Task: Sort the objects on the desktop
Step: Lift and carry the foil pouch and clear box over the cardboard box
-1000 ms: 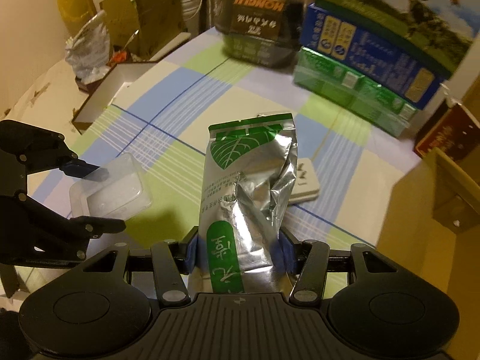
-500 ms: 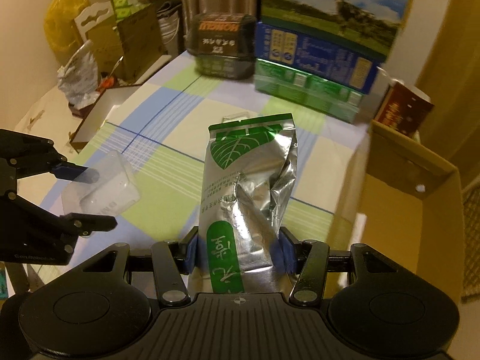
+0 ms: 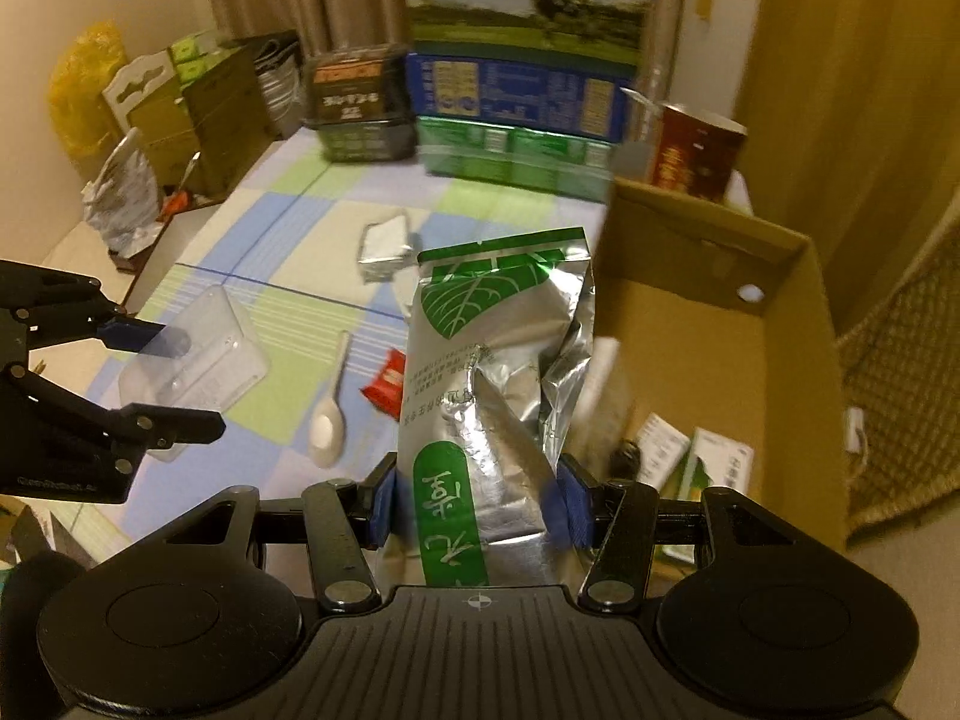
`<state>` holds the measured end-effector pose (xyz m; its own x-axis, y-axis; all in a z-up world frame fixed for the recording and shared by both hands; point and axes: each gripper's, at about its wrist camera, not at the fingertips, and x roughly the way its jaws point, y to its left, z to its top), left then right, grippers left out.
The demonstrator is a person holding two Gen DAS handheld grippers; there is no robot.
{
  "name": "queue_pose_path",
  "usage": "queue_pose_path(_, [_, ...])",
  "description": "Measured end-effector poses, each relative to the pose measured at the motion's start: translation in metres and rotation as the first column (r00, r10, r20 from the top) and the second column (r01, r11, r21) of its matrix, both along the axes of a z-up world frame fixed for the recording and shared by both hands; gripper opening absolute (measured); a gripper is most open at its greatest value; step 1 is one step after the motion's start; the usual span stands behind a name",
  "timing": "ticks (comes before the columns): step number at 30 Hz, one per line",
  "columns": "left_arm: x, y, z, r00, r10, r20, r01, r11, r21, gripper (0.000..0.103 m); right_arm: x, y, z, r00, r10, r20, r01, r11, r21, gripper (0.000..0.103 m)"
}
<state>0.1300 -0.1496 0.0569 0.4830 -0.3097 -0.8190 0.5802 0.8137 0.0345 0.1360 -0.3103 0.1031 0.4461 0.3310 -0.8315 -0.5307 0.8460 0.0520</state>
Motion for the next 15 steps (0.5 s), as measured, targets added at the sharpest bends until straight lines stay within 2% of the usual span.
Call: queue_pose_path(15, [-0.012,-0.09,0.0,0.997,-0.076,-0.014,0.076,0.997,-0.012,0.051,-0.006,-0.097,0.0,0.991,-0.133,0.006,0.133,0.991,-0.004,0.051])
